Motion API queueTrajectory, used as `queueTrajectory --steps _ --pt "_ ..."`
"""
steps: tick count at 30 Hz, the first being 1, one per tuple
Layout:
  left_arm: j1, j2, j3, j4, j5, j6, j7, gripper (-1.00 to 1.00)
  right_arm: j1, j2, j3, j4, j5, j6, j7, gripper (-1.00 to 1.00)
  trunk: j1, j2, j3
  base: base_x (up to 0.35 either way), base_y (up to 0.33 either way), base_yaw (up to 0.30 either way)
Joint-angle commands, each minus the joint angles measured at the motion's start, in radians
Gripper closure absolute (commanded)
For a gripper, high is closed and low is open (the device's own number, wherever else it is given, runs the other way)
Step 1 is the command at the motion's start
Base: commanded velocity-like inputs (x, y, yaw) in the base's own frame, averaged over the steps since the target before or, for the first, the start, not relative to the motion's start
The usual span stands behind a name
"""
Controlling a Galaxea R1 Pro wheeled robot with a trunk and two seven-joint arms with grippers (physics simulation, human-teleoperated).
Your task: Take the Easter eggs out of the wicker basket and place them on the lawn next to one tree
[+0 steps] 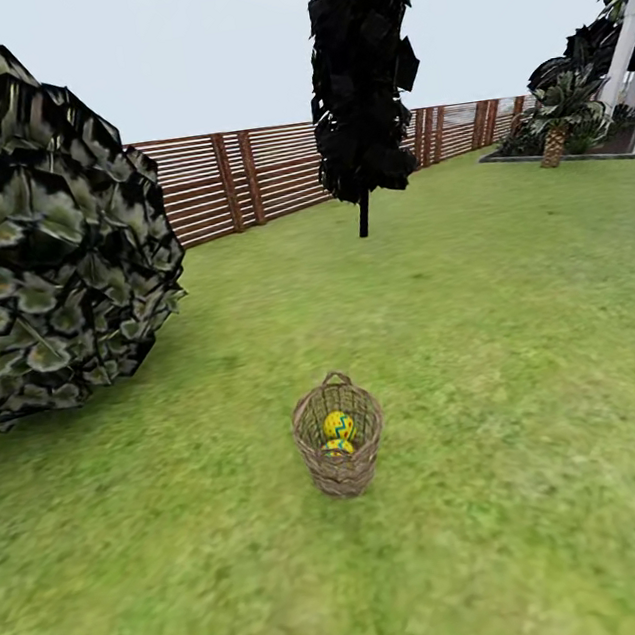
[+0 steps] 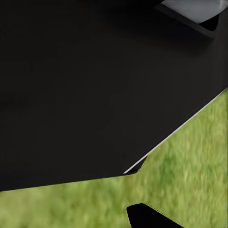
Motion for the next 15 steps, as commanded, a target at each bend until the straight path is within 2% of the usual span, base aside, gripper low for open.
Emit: queueTrajectory --steps 1,15 --pt "0.001 0.0 0.0 -0.002 0.003 0.0 0.003 -1.0 -0.001 0.0 0.0 0.001 0.007 -0.002 -0.004 -1.0 0.001 0.0 -0.001 0.341 0.0 0.0" --pt "0.001 0.0 0.0 -0.003 0.003 0.0 0.003 -1.0 -0.001 0.0 0.004 -0.001 0.016 0.002 -0.004 -1.0 0.001 0.0 -0.001 0.341 0.0 0.0"
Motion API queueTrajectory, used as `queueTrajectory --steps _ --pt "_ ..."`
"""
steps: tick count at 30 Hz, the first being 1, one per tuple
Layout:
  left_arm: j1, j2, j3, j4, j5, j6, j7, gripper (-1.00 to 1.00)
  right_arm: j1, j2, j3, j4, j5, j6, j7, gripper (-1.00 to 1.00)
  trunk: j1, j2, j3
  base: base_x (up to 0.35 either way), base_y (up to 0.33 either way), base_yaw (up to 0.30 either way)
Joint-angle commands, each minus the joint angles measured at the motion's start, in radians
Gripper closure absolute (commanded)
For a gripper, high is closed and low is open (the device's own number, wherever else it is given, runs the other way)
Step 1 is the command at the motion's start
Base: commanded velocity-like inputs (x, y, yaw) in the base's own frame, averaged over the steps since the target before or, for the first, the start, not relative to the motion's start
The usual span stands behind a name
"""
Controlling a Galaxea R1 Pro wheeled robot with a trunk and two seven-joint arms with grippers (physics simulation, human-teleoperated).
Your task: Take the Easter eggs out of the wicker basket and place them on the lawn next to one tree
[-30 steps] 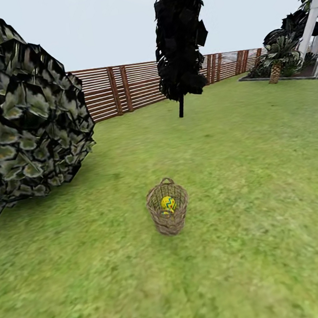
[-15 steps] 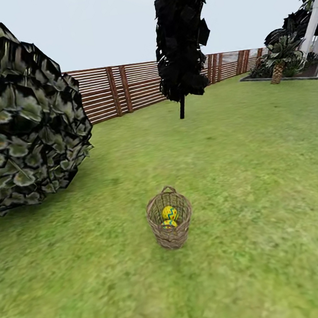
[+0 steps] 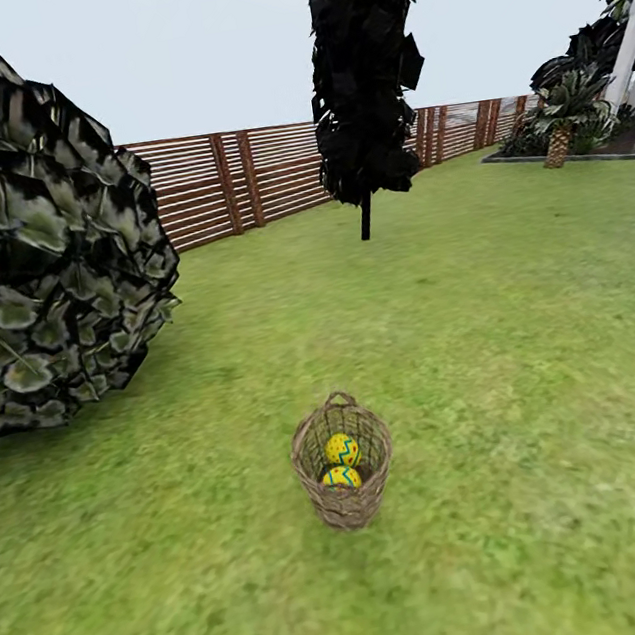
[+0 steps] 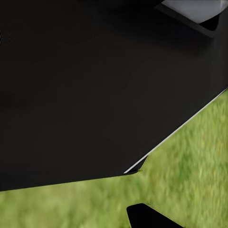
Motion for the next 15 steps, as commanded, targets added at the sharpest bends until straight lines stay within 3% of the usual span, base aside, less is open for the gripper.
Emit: queueTrajectory --steps 1,15 --pt "0.001 0.0 0.0 -0.002 0.003 0.0 0.003 -1.0 -0.001 0.0 0.0 -0.001 0.011 -0.002 -0.005 -1.0 0.001 0.0 -0.001 0.341 0.0 0.0" --pt "0.001 0.001 0.003 -0.001 0.003 -0.002 0.003 -1.0 -0.001 0.003 -0.001 0.008 0.015 -0.006 -0.004 -1.0 0.001 0.0 -0.001 0.341 0.0 0.0"
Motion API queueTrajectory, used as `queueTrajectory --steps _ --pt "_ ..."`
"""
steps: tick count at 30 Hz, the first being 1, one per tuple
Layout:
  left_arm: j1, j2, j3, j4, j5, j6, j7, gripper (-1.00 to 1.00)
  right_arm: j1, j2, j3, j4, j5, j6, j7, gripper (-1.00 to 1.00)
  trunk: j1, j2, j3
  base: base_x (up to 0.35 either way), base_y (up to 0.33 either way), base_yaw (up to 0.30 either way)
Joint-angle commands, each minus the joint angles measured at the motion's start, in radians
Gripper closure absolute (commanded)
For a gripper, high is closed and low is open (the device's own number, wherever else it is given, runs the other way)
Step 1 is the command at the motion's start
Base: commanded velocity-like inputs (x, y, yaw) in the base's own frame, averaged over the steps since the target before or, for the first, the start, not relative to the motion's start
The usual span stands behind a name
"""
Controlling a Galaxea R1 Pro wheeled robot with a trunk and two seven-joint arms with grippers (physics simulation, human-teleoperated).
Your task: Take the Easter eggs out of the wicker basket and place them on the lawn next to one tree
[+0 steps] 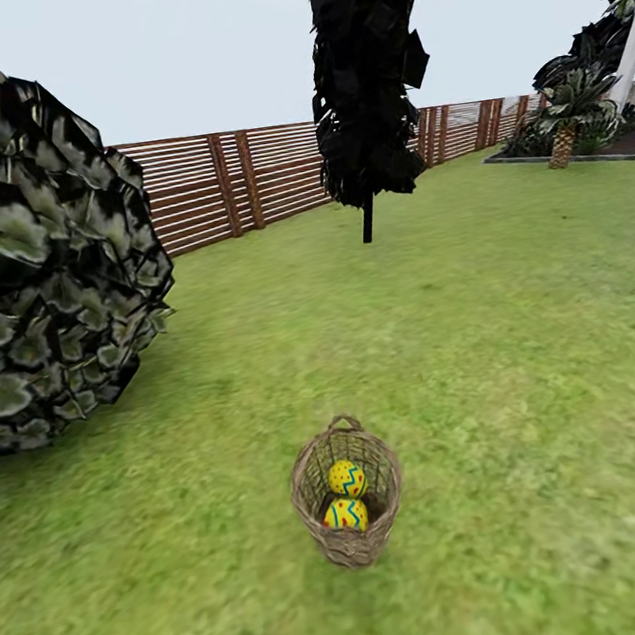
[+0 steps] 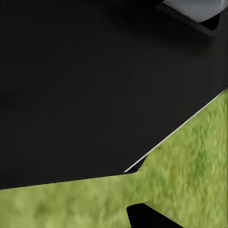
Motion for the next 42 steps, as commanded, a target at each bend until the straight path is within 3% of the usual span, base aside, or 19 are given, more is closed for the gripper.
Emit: queueTrajectory --steps 1,16,21,22,24,27,28,31,36,37,42 --pt "0.001 0.0 0.0 -0.002 0.003 0.0 0.003 -1.0 -0.001 0.001 0.0 0.001 0.008 -0.002 -0.005 -1.0 0.001 0.0 -0.001 0.341 0.0 0.0" --pt "0.001 -0.003 -0.002 -0.008 0.003 -0.001 0.002 -1.0 -0.001 0.0 0.001 -0.001 0.012 0.001 -0.005 -1.0 0.001 0.0 0.0 0.289 0.0 -0.105" --pt "-0.003 -0.001 -0.004 -0.092 0.001 0.008 0.006 -1.0 -0.001 -0.003 0.001 -0.014 0.02 0.0 -0.005 -1.0 0.001 0.0 0.001 0.02 0.0 -0.002" --pt "-0.022 0.02 -0.003 -0.191 0.001 0.028 0.007 -1.0 -0.001 -0.005 0.0 -0.064 0.02 0.008 -0.008 -1.0 0.001 0.0 0.001 0.002 0.0 0.0" --pt "-0.062 0.032 -0.003 -0.246 0.002 0.077 0.007 -1.0 -0.002 -0.006 0.0 -0.123 0.021 0.028 -0.011 -1.0 0.001 0.0 0.001 0.001 0.0 0.0" --pt "-0.192 0.031 -0.003 -0.307 0.003 0.223 0.007 -1.0 -0.02 -0.025 -0.002 -0.304 0.02 0.186 -0.014 -1.0 0.001 0.0 0.001 0.0 0.0 0.0" --pt "-0.253 0.026 -0.002 -0.355 0.004 0.29 0.007 -1.0 -0.031 -0.035 -0.005 -0.405 0.019 0.29 -0.013 -1.0 0.001 0.0 0.001 0.0 0.0 0.0" --pt "-0.344 0.015 -0.001 -0.435 0.017 0.401 0.006 -1.0 -0.045 -0.042 -0.008 -0.555 0.016 0.412 -0.012 -1.0 0.001 0.0 0.001 0.0 0.0 0.0" --pt "-0.507 0.005 -0.002 -0.489 0.106 0.538 0.006 -1.0 -0.105 -0.046 -0.011 -0.717 0.013 0.538 -0.014 -1.0 0.001 0.0 0.001 0.0 0.0 0.0" --pt "-0.568 0.003 -0.002 -0.495 0.152 0.57 0.006 -1.0 -0.149 -0.05 -0.014 -0.742 0.012 0.579 -0.014 -1.0 0.001 0.0 0.001 0.0 0.0 0.0" --pt "-0.673 0.002 -0.003 -0.502 0.193 0.593 0.005 -1.0 -0.226 -0.073 -0.015 -0.757 0.013 0.612 -0.014 -1.0 0.001 0.0 0.001 0.0 0.0 0.0"
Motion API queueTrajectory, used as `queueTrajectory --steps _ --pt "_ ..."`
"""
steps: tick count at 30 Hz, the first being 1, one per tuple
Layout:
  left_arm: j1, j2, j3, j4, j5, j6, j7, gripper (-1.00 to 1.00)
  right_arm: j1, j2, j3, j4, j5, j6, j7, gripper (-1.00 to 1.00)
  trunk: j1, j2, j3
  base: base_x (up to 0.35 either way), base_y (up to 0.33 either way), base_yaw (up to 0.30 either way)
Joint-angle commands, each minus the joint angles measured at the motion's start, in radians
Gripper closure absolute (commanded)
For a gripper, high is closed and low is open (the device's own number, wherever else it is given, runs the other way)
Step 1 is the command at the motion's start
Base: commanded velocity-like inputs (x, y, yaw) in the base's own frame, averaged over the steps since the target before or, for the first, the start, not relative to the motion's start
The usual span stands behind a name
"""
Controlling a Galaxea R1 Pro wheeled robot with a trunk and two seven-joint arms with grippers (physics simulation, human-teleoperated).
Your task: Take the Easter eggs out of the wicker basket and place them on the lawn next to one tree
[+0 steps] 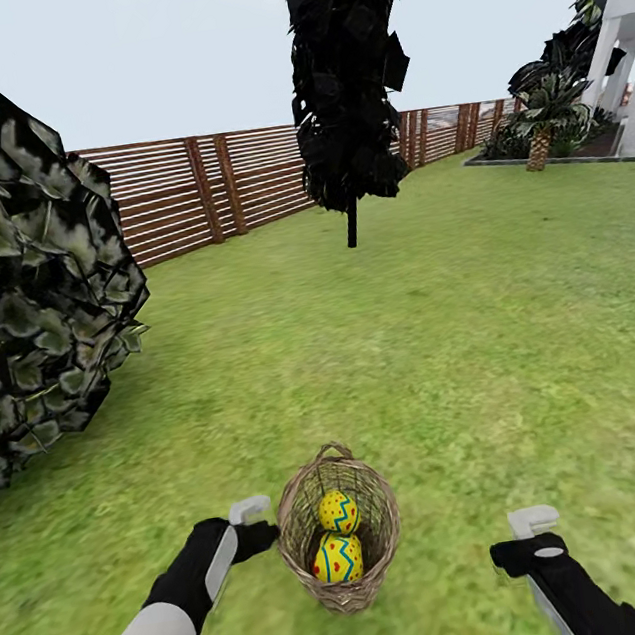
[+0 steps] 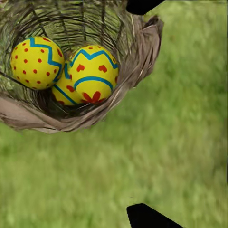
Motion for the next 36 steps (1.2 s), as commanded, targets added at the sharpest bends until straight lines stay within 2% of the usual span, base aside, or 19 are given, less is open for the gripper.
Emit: queueTrajectory --steps 1,3,4,9,11,12,13,14,15,17,18,19,21,22,23,24,26,28,36 --pt "-0.017 -0.002 0.001 -0.005 0.014 0.007 0.005 -1.0 -0.008 -0.002 0.0 -0.002 0.009 0.008 0.001 -1.0 0.0 -0.001 -0.001 0.0 0.0 0.0" --pt "-0.04 -0.014 0.001 -0.016 0.031 0.009 0.005 -1.0 -0.016 -0.008 0.0 -0.007 0.013 0.009 0.003 -1.0 0.0 -0.001 -0.001 0.0 0.0 0.0" --pt "-0.051 -0.025 0.0 -0.026 0.051 0.011 0.006 -1.0 -0.02 -0.015 0.0 -0.019 0.014 0.01 0.004 -1.0 0.0 -0.001 -0.001 0.0 0.0 0.0" --pt "-0.06 -0.053 -0.001 -0.055 0.122 0.021 0.006 -1.0 -0.029 -0.03 0.0 -0.066 0.012 0.012 0.006 -1.0 0.0 -0.001 -0.001 0.0 0.0 0.0" --pt "-0.061 -0.053 0.001 -0.058 0.18 0.051 0.008 -1.0 -0.03 -0.03 0.001 -0.071 0.01 0.014 0.007 -1.0 0.0 -0.001 -0.001 0.0 0.0 0.0" --pt "-0.061 -0.052 0.002 -0.059 0.197 0.055 0.008 -1.0 -0.03 -0.03 0.001 -0.071 0.01 0.014 0.007 -1.0 0.0 -0.001 -0.001 0.0 0.0 0.0" --pt "-0.061 -0.051 0.006 -0.056 0.254 0.06 0.01 -1.0 -0.03 -0.03 0.001 -0.071 0.007 0.016 0.007 -1.0 0.0 -0.001 -0.001 0.0 0.0 0.0" --pt "-0.061 -0.05 0.011 -0.056 0.294 0.06 0.014 -1.0 -0.03 -0.03 0.002 -0.07 0.006 0.016 0.007 -1.0 0.0 -0.001 -0.001 0.0 0.0 0.0" --pt "-0.061 -0.05 0.013 -0.055 0.313 0.06 0.019 -1.0 -0.03 -0.029 0.002 -0.069 0.005 0.017 0.007 -1.0 0.0 -0.001 -0.001 0.0 0.0 0.0" --pt "-0.061 -0.053 0.023 -0.052 0.398 0.047 0.072 -1.0 -0.03 -0.028 0.003 -0.063 0.003 0.017 0.007 -1.0 0.0 -0.001 -0.001 0.0 0.0 0.0" --pt "-0.057 -0.055 0.025 -0.048 0.439 0.011 0.12 -1.0 -0.03 -0.028 0.003 -0.062 0.003 0.017 0.006 -1.0 0.0 -0.001 -0.001 0.0 0.0 0.0" --pt "-0.055 -0.056 0.026 -0.046 0.453 -0.008 0.137 -1.0 -0.03 -0.028 0.003 -0.062 0.003 0.016 0.007 -1.0 0.0 -0.001 -0.001 0.0 0.0 0.0" --pt "-0.049 -0.061 0.028 0.055 0.59 -0.216 0.253 -1.0 -0.029 -0.028 0.003 -0.059 0.002 0.016 0.006 -1.0 0.0 -0.001 -0.001 0.0 0.0 0.0" --pt "-0.049 -0.062 0.028 0.078 0.615 -0.248 0.265 -1.0 -0.03 -0.028 0.003 -0.058 0.002 0.016 0.006 -1.0 0.0 -0.001 -0.001 0.0 0.0 0.0" --pt "-0.048 -0.062 0.027 0.121 0.668 -0.309 0.284 -1.0 -0.029 -0.028 0.003 -0.058 0.003 0.015 0.005 -1.0 0.0 -0.001 -0.001 0.0 0.0 0.0" --pt "-0.048 -0.062 0.026 0.171 0.744 -0.395 0.302 -1.0 -0.029 -0.027 0.003 -0.057 0.003 0.015 0.004 -1.0 0.0 -0.001 -0.001 0.0 0.0 0.0" --pt "-0.048 -0.063 0.024 0.203 0.808 -0.482 0.313 -1.0 -0.03 -0.026 0.003 -0.056 0.004 0.015 0.003 -1.0 0.0 -0.001 -0.001 0.0 0.0 0.0" --pt "-0.047 -0.064 0.021 0.216 0.842 -0.53 0.318 -1.0 -0.03 -0.025 0.003 -0.049 0.004 0.014 0.002 -1.0 0.0 -0.001 -0.001 0.0 0.0 0.0" --pt "-0.047 -0.064 0.021 0.183 0.859 -0.549 0.312 -1.0 -0.03 -0.025 0.004 -0.042 0.004 0.013 0.002 -1.0 0.0 -0.001 -0.001 0.0 0.0 0.0"
